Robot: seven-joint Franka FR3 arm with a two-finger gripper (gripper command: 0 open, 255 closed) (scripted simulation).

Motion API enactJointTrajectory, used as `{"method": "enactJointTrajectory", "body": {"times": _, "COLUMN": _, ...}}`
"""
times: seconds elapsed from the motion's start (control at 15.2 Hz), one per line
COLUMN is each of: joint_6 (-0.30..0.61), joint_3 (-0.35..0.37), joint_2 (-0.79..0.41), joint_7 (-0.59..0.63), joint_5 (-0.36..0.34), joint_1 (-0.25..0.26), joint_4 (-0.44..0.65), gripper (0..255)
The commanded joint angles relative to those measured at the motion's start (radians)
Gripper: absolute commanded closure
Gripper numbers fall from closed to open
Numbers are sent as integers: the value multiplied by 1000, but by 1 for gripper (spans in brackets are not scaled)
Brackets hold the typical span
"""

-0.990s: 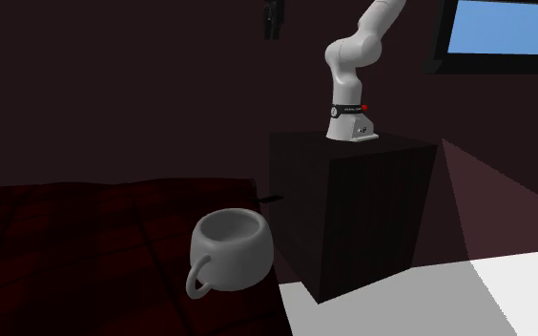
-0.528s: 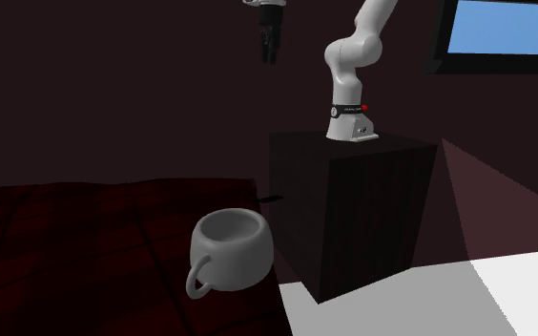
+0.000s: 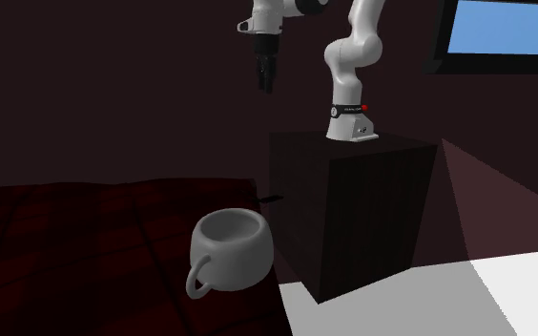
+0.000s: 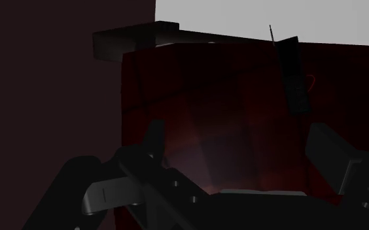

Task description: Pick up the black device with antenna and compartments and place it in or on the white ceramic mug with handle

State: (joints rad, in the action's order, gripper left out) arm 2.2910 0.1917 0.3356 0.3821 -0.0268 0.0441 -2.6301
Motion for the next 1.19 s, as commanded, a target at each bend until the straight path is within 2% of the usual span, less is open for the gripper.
{"method": "enactJointTrajectory", "body": {"times": 0.0, "joint_6": 81, "joint_3": 16, "joint_2": -83, "joint_7": 30, "joint_5": -7, "joint_1": -1, "joint_4": 1, "gripper": 0}}
{"method": "enactJointTrajectory", "body": {"times": 0.26, "joint_6": 203, "joint_3": 49, "joint_2": -248, "joint_7": 105, "joint_5": -39, "joint_1": 0, "joint_4": 37, "gripper": 0}}
{"method": "enactJointTrajectory", "body": {"times": 0.59, "joint_6": 328, "joint_3": 65, "joint_2": -463, "joint_7": 223, "joint_5": -125, "joint_1": 16, "joint_4": 114, "gripper": 0}}
{"method": "enactJointTrajectory", "body": {"times": 1.12, "joint_6": 457, "joint_3": 9, "joint_2": -795, "joint_7": 384, "joint_5": -247, "joint_1": 115, "joint_4": 305, "gripper": 0}}
